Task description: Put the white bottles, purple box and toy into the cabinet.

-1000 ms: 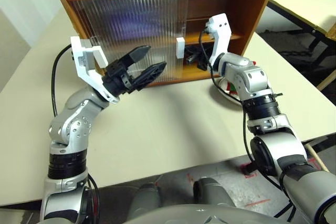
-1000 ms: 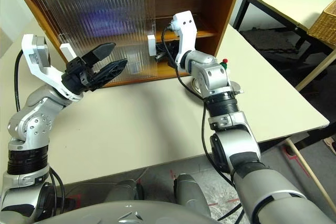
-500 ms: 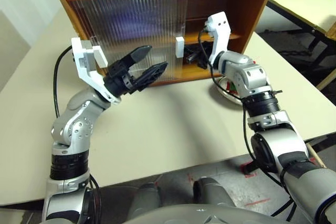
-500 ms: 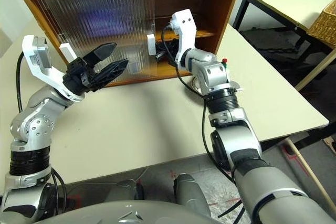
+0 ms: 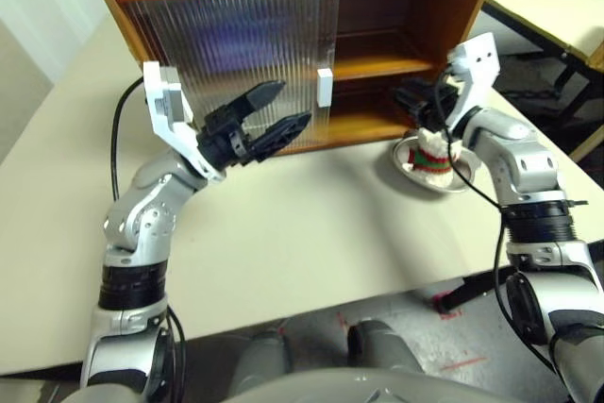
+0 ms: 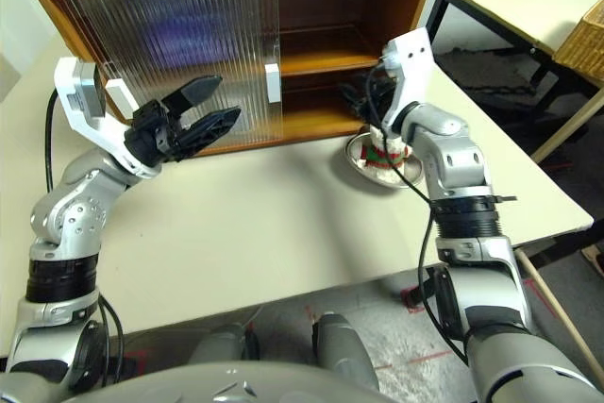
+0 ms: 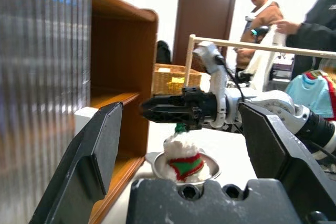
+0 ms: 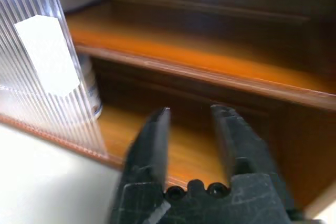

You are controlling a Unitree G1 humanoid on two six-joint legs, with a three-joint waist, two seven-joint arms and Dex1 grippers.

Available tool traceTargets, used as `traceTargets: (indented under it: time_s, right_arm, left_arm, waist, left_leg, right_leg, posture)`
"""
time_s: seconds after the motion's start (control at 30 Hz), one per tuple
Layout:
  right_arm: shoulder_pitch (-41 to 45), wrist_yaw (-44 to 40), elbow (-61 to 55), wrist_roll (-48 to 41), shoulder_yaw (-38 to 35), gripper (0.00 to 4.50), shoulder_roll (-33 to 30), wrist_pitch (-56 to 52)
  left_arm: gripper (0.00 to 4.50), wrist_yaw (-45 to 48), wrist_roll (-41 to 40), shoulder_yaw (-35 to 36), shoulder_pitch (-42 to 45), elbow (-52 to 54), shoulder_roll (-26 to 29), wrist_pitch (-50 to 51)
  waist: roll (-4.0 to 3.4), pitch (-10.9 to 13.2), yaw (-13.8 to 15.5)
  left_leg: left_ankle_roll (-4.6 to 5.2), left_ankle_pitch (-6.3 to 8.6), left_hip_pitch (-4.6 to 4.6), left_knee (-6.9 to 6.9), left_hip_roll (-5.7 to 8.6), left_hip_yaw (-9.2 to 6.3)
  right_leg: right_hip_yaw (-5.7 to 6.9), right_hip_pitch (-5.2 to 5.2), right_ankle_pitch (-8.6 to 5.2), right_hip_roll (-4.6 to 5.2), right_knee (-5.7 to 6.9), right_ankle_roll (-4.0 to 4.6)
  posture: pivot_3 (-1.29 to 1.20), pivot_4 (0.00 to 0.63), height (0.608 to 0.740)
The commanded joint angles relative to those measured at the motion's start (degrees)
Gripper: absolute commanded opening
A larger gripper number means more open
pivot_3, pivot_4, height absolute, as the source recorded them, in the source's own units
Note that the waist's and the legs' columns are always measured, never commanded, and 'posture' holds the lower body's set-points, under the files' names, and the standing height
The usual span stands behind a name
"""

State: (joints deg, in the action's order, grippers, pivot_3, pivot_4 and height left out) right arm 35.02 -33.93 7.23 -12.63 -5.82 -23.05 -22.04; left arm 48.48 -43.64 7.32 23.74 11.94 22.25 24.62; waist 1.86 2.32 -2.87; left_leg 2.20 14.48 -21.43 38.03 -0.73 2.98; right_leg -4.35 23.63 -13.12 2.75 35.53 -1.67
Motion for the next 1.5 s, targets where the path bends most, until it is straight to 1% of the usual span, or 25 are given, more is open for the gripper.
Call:
traceTargets:
  time_s: [0.03,0.13,0.17,0.43,0.53,0.63,0.8,1.1,1.5]
  right_arm:
    - [-5.47,-0.24,-7.91,-4.62,-4.75,3.37,-0.86,0.42]
    - [-10.73,0.19,-13.23,-7.23,-7.52,4.42,-1.69,-0.66]
    - [-12.77,0.43,-14.85,-8.04,-8.4,4.47,-1.93,-1.16]
    - [-24.55,2.18,-22.81,-12.57,-12.36,4.47,-2.38,-4.06]
    - [-27.34,2.74,-23.33,-13.02,-12.74,4.47,-2.29,-3.69]
    - [-29.12,2.54,-20.96,-12.28,-12.13,4.47,-1.76,-1.72]
    - [-28.53,3.82,-17.13,-10.57,-10.81,4.47,-0.15,0.48]
    - [-24.57,5.63,-10.65,-8.75,-9.6,4.47,-0.02,1.98]
    - [-22.14,5.46,-4.62,-7.82,-7.47,4.47,0.75,3.3]
  left_arm:
    - [4.5,1.15,0.67,-1.01,0.63,-1.95,-0.32,-0.44]
    - [4.5,1.69,0.77,-1.22,1.24,-2.82,-0.45,-0.61]
    - [4.5,1.94,0.82,-1.32,1.49,-3.19,-0.49,-0.69]
    - [4.5,3.04,0.93,-1.53,2.53,-4.54,-0.54,-0.83]
    - [4.5,3.28,1.01,-1.42,2.63,-4.71,-0.45,-0.8]
    - [4.5,3.34,1.28,-1.39,2.85,-4.95,-0.51,-0.84]
    - [4.5,2.74,1.34,-1.04,2.98,-4.58,-0.79,-0.94]
    - [4.5,1.96,1.28,-0.36,2.6,-3.7,-0.57,-0.96]
    - [4.5,1.16,1.45,0.18,2.22,-2.72,-0.16,-0.99]
  waist:
    - [0.0,0.0,-0.34]
    - [0.01,0.0,-0.82]
    - [0.01,0.0,-0.9]
    - [0.01,0.0,-2.2]
    - [0.01,0.0,-2.59]
    - [0.01,0.0,-2.59]
    - [0.02,0.0,-2.54]
    - [0.03,0.01,-2.34]
    - [0.03,0.01,-2.18]
  left_leg:
    - [0.0,0.0,0.02,0.0,0.01,0.01]
    - [0.0,0.0,0.02,0.07,0.01,0.01]
    - [0.0,0.0,0.03,0.07,0.02,0.03]
    - [0.0,0.0,0.17,0.07,0.0,0.06]
    - [0.0,0.0,0.17,0.07,0.01,0.09]
    - [0.0,0.0,0.18,0.07,0.01,0.16]
    - [0.0,0.0,0.25,0.07,0.01,0.17]
    - [0.0,0.0,0.24,0.07,0.03,0.17]
    - [0.01,0.0,0.24,0.07,0.04,0.17]
  right_leg:
    - [-0.01,-0.03,-0.01,0.01,0.0,-0.02]
    - [-0.03,-0.08,-0.02,0.01,-0.01,-0.04]
    - [-0.03,-0.09,-0.01,0.03,-0.02,-0.05]
    - [-0.08,-0.19,-0.02,-0.01,0.0,-0.04]
    - [-0.13,-0.2,-0.03,0.0,-0.02,-0.05]
    - [-0.23,-0.21,-0.02,-0.01,-0.01,-0.07]
    - [-0.24,-0.24,-0.01,-0.02,0.0,-0.08]
    - [-0.27,-0.22,0.0,-0.02,-0.01,-0.09]
    - [-0.31,-0.23,0.01,-0.02,0.0,-0.11]
  posture:
    - [-0.05,0.0,0.74]
    - [-0.06,0.0,0.74]
    - [-0.07,0.0,0.74]
    - [-0.08,0.0,0.74]
    - [-0.08,0.0,0.74]
    - [-0.08,0.0,0.74]
    - [-0.06,0.0,0.74]
    - [-0.03,0.0,0.74]
    - [-0.01,0.0,0.74]
